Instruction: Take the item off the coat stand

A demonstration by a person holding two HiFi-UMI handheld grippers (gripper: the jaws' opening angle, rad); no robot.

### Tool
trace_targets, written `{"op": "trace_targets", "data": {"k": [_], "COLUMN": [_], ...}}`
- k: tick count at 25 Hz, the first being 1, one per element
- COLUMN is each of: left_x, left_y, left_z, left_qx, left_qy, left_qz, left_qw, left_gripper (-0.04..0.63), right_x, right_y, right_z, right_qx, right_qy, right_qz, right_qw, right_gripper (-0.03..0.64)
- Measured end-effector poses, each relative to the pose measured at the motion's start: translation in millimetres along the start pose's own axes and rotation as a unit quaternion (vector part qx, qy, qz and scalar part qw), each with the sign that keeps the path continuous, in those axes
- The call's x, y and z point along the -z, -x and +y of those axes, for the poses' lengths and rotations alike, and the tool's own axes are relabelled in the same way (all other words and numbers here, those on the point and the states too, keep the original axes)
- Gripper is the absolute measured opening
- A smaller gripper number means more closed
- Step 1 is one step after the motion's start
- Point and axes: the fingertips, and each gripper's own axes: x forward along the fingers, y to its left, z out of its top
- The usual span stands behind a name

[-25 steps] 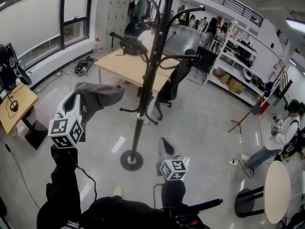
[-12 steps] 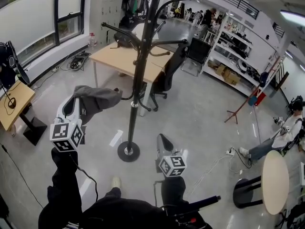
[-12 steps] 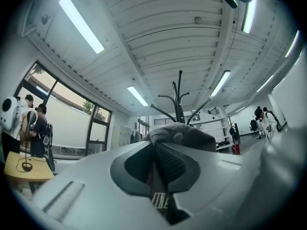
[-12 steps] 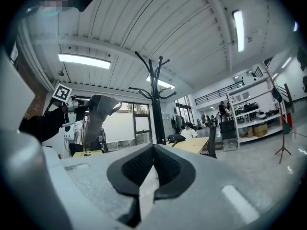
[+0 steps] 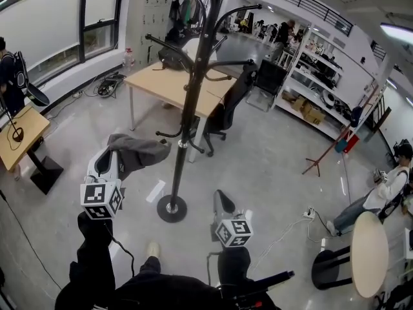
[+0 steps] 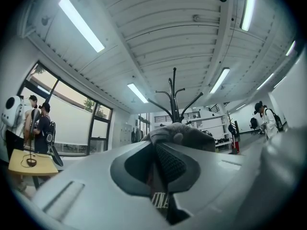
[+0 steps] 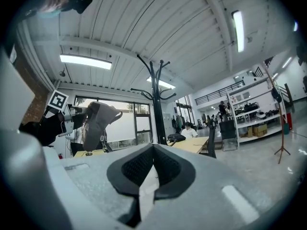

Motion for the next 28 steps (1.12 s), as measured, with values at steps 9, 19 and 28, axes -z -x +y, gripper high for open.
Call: {"op": "trace_targets", "data": {"k": [9, 19, 28], "left_x": [26.7, 56.7, 82.6], "left_y": [24.5, 47.6, 58.2], "left_z": [-9.8, -36.4, -76.8], "left_qx": [-0.006, 0.012, 0.043], "left_qy": [-0.002, -0.017, -0.025], "left_qz": [0.015, 0.031, 0.047], "left_qw": [0.9999, 0.9993, 0.9976], "left_gripper": [0.017, 0.017, 0.017], "right_x": [-3.2, -2.8, -4.7], "right_y": [2.9, 11.6, 19.0], "right_z": [11.1, 18.4, 24.9], "right_qx": [-0.019, -0.03, -0.044], "right_qy": [0.016, 0.018, 0.024], "right_qz": [0.001, -0.002, -0.003], "right_qw": [1.0, 0.999, 0.999], "right_gripper": [0.002, 0.002, 0.002]}}
